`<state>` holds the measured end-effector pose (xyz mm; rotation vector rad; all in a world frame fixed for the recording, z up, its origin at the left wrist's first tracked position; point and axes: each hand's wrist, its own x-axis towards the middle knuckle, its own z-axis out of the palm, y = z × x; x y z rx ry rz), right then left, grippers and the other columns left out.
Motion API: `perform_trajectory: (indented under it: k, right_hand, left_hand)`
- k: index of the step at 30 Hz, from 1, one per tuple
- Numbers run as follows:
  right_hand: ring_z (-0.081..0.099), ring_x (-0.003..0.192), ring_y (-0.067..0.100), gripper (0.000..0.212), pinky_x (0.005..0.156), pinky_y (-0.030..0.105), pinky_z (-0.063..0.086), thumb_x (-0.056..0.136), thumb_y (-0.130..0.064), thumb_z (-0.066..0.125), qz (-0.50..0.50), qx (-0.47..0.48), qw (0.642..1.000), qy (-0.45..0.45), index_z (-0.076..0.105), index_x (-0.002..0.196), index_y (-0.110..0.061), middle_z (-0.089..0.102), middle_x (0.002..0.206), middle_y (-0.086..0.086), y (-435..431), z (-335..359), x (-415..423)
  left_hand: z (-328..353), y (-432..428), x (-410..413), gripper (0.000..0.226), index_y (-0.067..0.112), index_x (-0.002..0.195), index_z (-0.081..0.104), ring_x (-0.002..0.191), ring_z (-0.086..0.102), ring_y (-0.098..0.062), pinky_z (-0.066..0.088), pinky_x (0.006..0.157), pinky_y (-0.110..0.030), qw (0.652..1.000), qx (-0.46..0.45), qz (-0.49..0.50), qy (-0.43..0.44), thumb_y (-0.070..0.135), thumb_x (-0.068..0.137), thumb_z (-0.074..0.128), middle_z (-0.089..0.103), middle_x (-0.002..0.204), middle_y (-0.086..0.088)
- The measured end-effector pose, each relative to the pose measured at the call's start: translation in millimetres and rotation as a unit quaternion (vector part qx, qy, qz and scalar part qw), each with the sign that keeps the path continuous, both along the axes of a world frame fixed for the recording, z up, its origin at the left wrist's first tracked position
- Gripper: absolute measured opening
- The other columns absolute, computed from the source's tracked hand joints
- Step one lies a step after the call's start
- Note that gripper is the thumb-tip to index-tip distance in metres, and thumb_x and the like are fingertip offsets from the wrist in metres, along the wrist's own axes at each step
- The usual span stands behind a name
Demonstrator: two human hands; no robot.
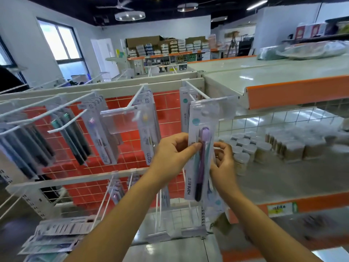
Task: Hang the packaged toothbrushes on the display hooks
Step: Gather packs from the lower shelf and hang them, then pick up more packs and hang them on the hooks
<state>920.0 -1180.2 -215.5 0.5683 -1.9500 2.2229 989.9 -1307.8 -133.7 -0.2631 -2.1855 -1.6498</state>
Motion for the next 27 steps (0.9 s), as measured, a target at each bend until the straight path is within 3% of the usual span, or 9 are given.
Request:
perform_trajectory:
  k: [4, 7, 11, 14, 19, 23, 27]
  right_hand:
    - [0.064, 0.101, 0.023, 0.034, 0.088, 0.050, 0.054, 0.089, -0.018, 0.063, -0.012, 0.011, 1.000, 0.006, 0.047, 0.110, -0.039, 0.061, 0.108, 0.008, 0, -5, -7]
    - [0.064, 0.099, 0.023, 0.034, 0.086, 0.050, 0.054, 0.084, -0.027, 0.064, -0.022, 0.025, 0.999, 0.018, 0.047, 0.108, -0.044, 0.062, 0.105, 0.006, 0, -8, -11]
    - [0.062, 0.095, 0.014, 0.037, 0.084, 0.047, 0.054, 0.088, -0.017, 0.066, -0.055, 0.051, 0.997, 0.032, 0.044, 0.114, -0.031, 0.058, 0.103, -0.005, 1, -9, -18]
    - [0.057, 0.093, 0.003, 0.039, 0.085, 0.041, 0.053, 0.088, -0.013, 0.065, -0.098, 0.071, 0.992, 0.036, 0.042, 0.113, -0.032, 0.053, 0.102, -0.018, 4, -9, -23]
    - [0.060, 0.097, 0.011, 0.037, 0.084, 0.034, 0.052, 0.088, -0.006, 0.064, -0.119, 0.062, 0.990, 0.044, 0.044, 0.118, -0.018, 0.055, 0.106, -0.011, 14, -14, -31]
    - [0.061, 0.093, -0.001, 0.038, 0.079, 0.017, 0.051, 0.088, 0.000, 0.062, -0.123, 0.035, 0.989, 0.073, 0.043, 0.118, -0.013, 0.055, 0.107, -0.010, 20, -15, -33]
    - [0.065, 0.094, 0.006, 0.038, 0.078, 0.017, 0.053, 0.089, 0.003, 0.060, -0.103, 0.004, 0.991, 0.085, 0.042, 0.119, -0.009, 0.057, 0.108, 0.002, 19, -9, -31]
  left_hand:
    - [-1, 0, -7, 0.014, 0.013, 0.104, 0.072, 0.075, 0.066, 0.000, 0.051, 0.070, -0.017, 1.000, -0.007, 0.006, -0.003, 0.010, 0.092, 0.064, 0.072, 0.076, 0.014]
    - [-3, 0, -12, 0.017, 0.010, 0.107, 0.072, 0.082, 0.070, -0.009, 0.056, 0.075, -0.026, 1.000, -0.003, 0.013, -0.009, 0.011, 0.092, 0.064, 0.074, 0.084, 0.006]
    - [-5, 0, -22, 0.018, 0.010, 0.108, 0.072, 0.094, 0.072, -0.020, 0.058, 0.086, -0.042, 0.999, 0.012, 0.028, -0.025, 0.010, 0.091, 0.065, 0.076, 0.097, -0.004]
    - [-8, -4, -31, 0.019, 0.009, 0.109, 0.071, 0.097, 0.072, -0.020, 0.057, 0.088, -0.044, 0.999, 0.013, 0.037, -0.029, 0.011, 0.091, 0.065, 0.075, 0.100, -0.005]
    - [-12, -6, -50, 0.019, 0.011, 0.109, 0.073, 0.097, 0.071, -0.016, 0.058, 0.088, -0.040, 0.997, 0.010, 0.070, -0.031, 0.014, 0.092, 0.065, 0.076, 0.100, -0.002]
    - [-7, -6, -63, 0.009, 0.021, 0.096, 0.073, 0.084, 0.070, -0.004, 0.058, 0.074, -0.023, 0.995, 0.004, 0.094, -0.032, 0.017, 0.092, 0.066, 0.075, 0.088, 0.005]
    - [0, -4, -74, 0.015, 0.035, 0.080, 0.065, 0.082, 0.062, -0.020, 0.055, 0.085, -0.046, 0.993, 0.020, 0.106, -0.043, 0.023, 0.089, 0.068, 0.070, 0.086, -0.002]
